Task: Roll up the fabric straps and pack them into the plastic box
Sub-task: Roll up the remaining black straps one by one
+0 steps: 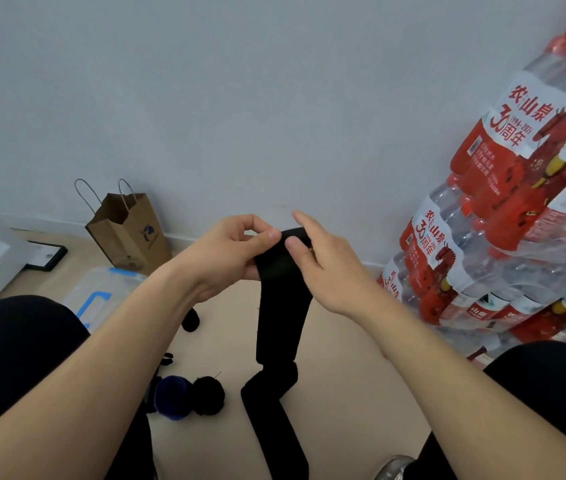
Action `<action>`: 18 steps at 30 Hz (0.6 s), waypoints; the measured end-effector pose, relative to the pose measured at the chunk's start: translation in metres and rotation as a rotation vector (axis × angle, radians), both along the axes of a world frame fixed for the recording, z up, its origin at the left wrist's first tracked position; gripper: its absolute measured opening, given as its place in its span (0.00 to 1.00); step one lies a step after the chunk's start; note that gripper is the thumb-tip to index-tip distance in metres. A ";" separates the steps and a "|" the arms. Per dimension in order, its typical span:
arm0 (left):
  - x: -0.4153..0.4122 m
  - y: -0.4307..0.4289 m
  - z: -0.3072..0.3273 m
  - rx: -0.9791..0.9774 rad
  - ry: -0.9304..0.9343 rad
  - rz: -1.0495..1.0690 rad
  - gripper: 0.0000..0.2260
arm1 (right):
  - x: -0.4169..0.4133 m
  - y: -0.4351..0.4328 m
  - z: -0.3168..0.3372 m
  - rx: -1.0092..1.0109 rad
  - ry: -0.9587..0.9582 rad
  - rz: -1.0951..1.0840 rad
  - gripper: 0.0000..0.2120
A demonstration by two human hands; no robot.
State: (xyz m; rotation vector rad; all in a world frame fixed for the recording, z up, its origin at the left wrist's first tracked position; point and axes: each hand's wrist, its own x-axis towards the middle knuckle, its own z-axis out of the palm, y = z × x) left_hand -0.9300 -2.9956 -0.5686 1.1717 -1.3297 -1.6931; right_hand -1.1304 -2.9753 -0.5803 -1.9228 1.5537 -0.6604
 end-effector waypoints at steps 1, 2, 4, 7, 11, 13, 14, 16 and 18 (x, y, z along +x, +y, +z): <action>-0.001 0.001 0.000 -0.003 0.009 0.009 0.08 | 0.005 0.004 -0.002 0.092 -0.071 -0.002 0.31; 0.000 0.001 0.000 -0.016 -0.005 0.016 0.08 | 0.010 0.007 -0.005 0.164 -0.158 0.007 0.33; 0.001 0.000 0.000 -0.052 -0.064 0.014 0.08 | 0.017 0.011 -0.008 0.186 -0.261 0.018 0.34; 0.006 -0.002 0.002 -0.127 -0.139 -0.005 0.07 | 0.010 0.003 -0.004 -0.005 -0.158 -0.005 0.23; 0.007 -0.003 0.003 -0.173 -0.184 0.010 0.07 | -0.002 -0.006 0.001 -0.127 -0.135 0.061 0.11; 0.008 -0.003 0.003 -0.118 -0.153 0.000 0.07 | -0.004 -0.005 0.002 -0.198 -0.185 0.064 0.11; 0.009 -0.003 0.005 -0.077 -0.134 -0.027 0.09 | -0.004 -0.005 0.002 -0.216 -0.218 0.054 0.13; 0.011 -0.003 0.006 0.004 -0.083 -0.087 0.14 | -0.006 -0.006 0.004 -0.209 -0.248 0.032 0.15; 0.012 -0.003 0.007 0.014 -0.061 -0.064 0.13 | -0.008 -0.007 0.005 -0.134 -0.261 0.037 0.15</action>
